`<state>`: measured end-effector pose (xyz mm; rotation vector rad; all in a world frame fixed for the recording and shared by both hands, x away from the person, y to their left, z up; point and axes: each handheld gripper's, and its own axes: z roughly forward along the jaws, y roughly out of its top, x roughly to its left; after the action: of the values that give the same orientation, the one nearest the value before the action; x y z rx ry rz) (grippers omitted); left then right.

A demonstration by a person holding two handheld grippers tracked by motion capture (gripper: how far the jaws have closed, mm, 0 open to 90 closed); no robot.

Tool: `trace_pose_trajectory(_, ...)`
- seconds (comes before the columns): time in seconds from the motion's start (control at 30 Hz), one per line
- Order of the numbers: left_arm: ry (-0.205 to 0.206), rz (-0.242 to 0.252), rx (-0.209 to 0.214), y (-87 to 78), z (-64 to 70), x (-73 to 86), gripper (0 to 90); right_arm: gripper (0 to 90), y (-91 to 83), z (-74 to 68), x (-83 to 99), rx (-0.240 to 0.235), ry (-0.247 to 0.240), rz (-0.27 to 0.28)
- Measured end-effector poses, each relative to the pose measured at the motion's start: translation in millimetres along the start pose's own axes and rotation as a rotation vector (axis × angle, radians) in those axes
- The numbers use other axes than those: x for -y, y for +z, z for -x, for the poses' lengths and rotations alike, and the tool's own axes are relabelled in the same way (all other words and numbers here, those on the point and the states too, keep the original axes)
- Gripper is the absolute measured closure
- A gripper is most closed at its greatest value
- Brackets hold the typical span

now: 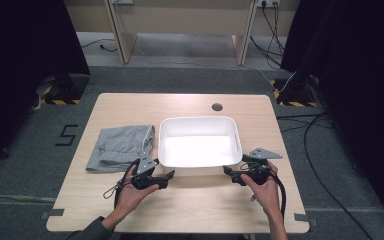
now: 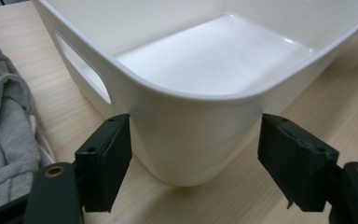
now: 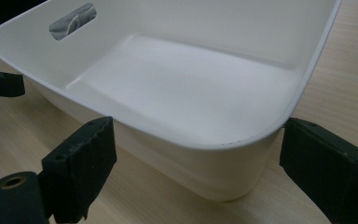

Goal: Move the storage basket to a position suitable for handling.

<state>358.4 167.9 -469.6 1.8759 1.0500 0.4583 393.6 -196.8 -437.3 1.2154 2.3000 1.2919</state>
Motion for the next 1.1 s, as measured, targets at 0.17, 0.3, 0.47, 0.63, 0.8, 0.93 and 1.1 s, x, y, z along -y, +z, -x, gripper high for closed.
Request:
trace_pose_trajectory(0.17,-0.020,0.003,0.004,4.2,-6.7,-2.2,26.1,11.7,5.3,-1.5,-2.5,0.017,0.011,0.006)
trace_pose_trajectory(0.3,-0.022,0.002,0.002,7.6,-9.2,-4.4,25.8,12.1,7.9,-0.2,-3.2,0.022,0.011,0.018)
trace_pose_trajectory(0.47,-0.041,0.004,0.011,10.2,-13.9,-5.6,26.3,15.4,9.4,2.6,-3.9,0.027,0.023,0.032)
trace_pose_trajectory(0.63,-0.036,0.010,0.057,-4.1,-16.8,-10.4,24.5,21.6,1.4,-0.4,-1.3,0.067,0.027,0.053)
trace_pose_trajectory(0.8,-0.048,0.033,0.036,-24.6,-33.5,-16.8,23.7,21.1,-11.9,-6.4,8.4,0.069,0.053,0.048)
trace_pose_trajectory(0.93,-0.046,0.022,-0.024,-41.1,-60.8,-25.9,23.8,21.1,-25.3,-14.1,28.8,0.083,0.030,-0.008)
trace_pose_trajectory(1.1,-0.063,0.006,-0.170,-41.0,-95.1,-23.2,26.6,21.1,-24.3,-19.5,44.1,0.088,0.002,-0.063)
